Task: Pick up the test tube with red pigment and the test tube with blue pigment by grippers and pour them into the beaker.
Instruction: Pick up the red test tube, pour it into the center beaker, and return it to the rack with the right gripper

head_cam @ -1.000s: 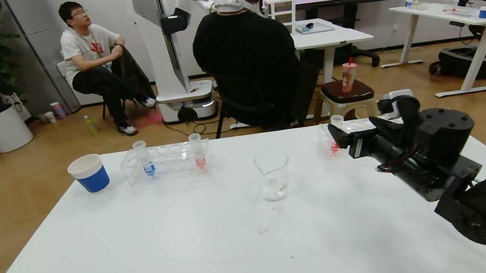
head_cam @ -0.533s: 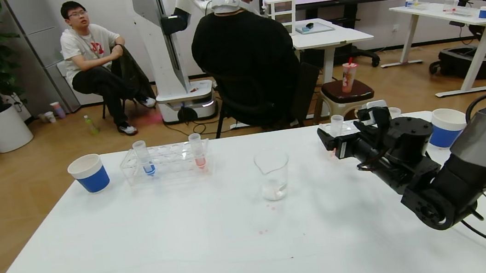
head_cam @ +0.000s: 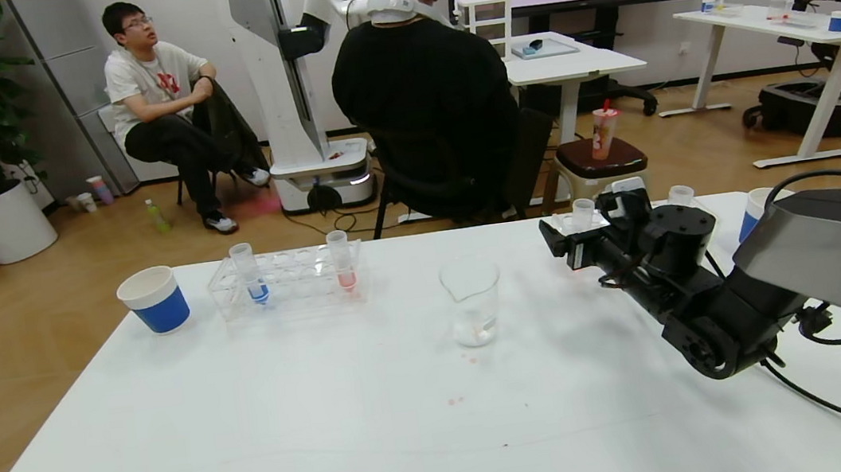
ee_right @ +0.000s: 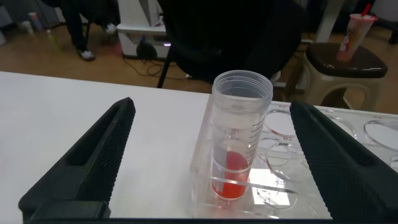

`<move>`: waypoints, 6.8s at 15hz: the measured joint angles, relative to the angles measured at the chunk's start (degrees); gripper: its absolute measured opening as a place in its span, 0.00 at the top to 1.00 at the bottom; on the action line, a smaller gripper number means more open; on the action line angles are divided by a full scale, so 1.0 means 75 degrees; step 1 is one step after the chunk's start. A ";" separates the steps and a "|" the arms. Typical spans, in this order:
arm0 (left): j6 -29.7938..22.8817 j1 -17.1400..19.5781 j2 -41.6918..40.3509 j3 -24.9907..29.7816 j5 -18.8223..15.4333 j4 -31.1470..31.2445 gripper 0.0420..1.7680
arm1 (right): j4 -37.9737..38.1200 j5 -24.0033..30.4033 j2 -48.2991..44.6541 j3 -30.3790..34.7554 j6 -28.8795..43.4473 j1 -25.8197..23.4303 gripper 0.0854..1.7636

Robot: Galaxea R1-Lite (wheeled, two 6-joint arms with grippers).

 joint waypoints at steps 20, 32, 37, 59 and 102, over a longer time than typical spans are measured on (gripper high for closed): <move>0.0000 0.0000 0.0000 0.0000 0.0000 0.0000 0.01 | 0.0083 0.0127 0.0018 -0.0468 -0.0219 -0.0206 0.75; 0.0000 0.0000 0.0000 0.0000 0.0000 0.0000 0.01 | 0.2175 0.0440 -0.1742 -0.1144 -0.0424 -0.0114 0.75; 0.0000 0.0000 0.0000 0.0000 0.0000 0.0000 0.01 | 0.1473 0.1625 -0.1793 -0.0652 -0.0421 0.0437 0.75; 0.0000 0.0000 0.0000 0.0000 0.0003 0.0000 0.01 | -0.1070 0.5037 -0.0504 -0.0294 -0.6209 0.1047 0.75; 0.0000 0.0000 0.0000 0.0000 0.0000 -0.0003 0.01 | 0.0437 0.6326 0.0102 -0.2019 -1.2825 0.0808 0.75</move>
